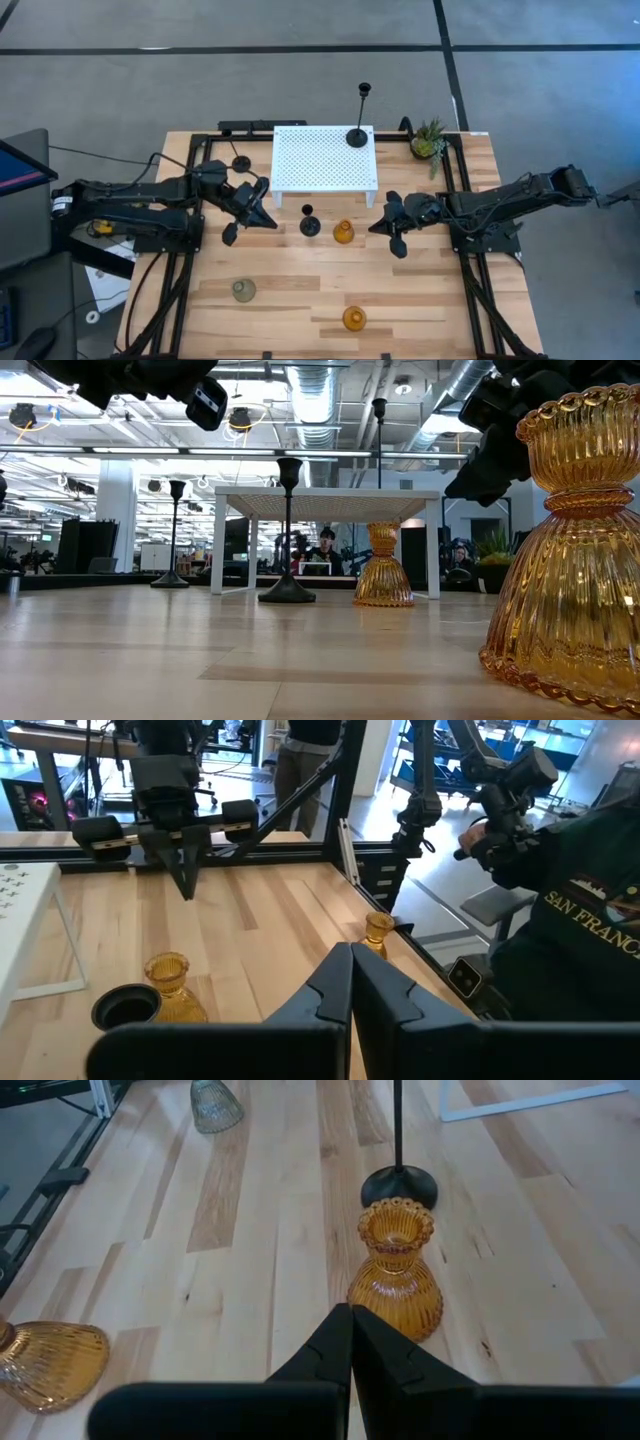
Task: Pick & Place candle stick holders
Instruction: Put the top orange candle holder on the shelf
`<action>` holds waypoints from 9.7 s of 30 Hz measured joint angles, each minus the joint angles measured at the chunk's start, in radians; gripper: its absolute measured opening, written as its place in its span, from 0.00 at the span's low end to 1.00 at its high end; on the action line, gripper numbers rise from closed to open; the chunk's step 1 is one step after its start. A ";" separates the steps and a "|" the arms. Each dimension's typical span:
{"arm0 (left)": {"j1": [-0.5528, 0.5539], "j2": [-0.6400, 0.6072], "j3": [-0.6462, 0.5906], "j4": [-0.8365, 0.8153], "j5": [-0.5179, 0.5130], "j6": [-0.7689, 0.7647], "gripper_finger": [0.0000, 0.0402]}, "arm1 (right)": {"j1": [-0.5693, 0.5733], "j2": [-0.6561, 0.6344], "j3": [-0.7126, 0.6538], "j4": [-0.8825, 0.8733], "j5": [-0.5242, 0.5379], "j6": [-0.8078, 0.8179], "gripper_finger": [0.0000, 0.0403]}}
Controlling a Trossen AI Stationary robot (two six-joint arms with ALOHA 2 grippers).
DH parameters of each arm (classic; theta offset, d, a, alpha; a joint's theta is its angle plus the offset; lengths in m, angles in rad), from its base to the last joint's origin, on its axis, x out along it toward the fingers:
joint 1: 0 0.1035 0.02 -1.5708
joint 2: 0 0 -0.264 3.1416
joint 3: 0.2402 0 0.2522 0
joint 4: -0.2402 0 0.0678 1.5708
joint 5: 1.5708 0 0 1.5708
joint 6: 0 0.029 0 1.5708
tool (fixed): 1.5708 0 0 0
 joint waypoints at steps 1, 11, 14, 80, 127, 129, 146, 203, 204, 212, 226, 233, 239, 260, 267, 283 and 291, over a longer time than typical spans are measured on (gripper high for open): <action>0.000 0.000 0.000 0.000 0.000 -0.001 0.01 | 0.000 0.000 0.000 0.000 0.000 0.000 0.00; 0.000 0.000 0.000 -0.001 0.000 -0.002 0.01 | -0.023 0.000 0.000 0.000 0.003 -0.001 0.00; 0.000 0.000 0.000 -0.001 0.000 -0.003 0.01 | -0.036 0.000 0.000 0.000 0.003 -0.001 0.00; 0.000 0.000 -0.001 -0.004 0.000 -0.003 0.01 | -0.032 0.230 0.000 0.243 0.087 0.005 0.65; 0.000 0.000 -0.001 -0.059 0.001 -0.003 0.01 | 0.066 0.230 0.000 0.232 0.598 0.234 0.03; 0.000 0.000 -0.001 -0.059 0.001 -0.003 0.01 | 0.055 0.230 0.000 0.232 0.604 0.231 0.02; 0.000 0.000 -0.001 -0.059 0.001 -0.003 0.01 | -0.014 0.230 0.000 0.223 0.674 0.224 0.00; 0.000 0.000 -0.001 -0.059 0.000 -0.003 0.01 | 0.209 0.494 0.168 0.153 0.419 0.276 0.03; 0.000 0.000 -0.001 -0.059 0.000 -0.003 0.01 | 0.207 0.497 0.168 0.141 0.418 0.268 0.05; 0.000 0.000 -0.001 -0.060 0.000 -0.003 0.01 | 0.181 0.498 0.167 0.153 0.406 0.259 0.33; 0.000 0.000 -0.001 -0.071 0.000 -0.003 0.01 | 0.084 0.498 0.167 0.205 0.393 0.258 0.78; 0.000 0.000 -0.001 -0.077 0.000 -0.002 0.01 | 0.042 0.554 0.167 0.310 0.298 0.258 0.80; 0.000 0.000 -0.001 -0.084 0.001 -0.002 0.01 | 0.031 0.694 0.224 0.350 0.229 0.217 0.79; 0.000 0.000 -0.001 -0.104 0.000 -0.002 0.01 | 0.024 0.616 0.264 0.248 0.209 0.191 0.52; 0.000 0.000 -0.001 -0.108 0.000 -0.002 0.01 | 0.027 0.591 0.264 0.222 0.213 0.160 0.36; 0.000 0.000 -0.001 -0.108 0.000 -0.002 0.01 | 0.027 0.419 0.295 0.109 0.172 0.160 0.36; 0.000 0.000 -0.001 -0.108 0.000 -0.002 0.01 | 0.054 0.332 0.522 -0.237 0.156 0.131 0.36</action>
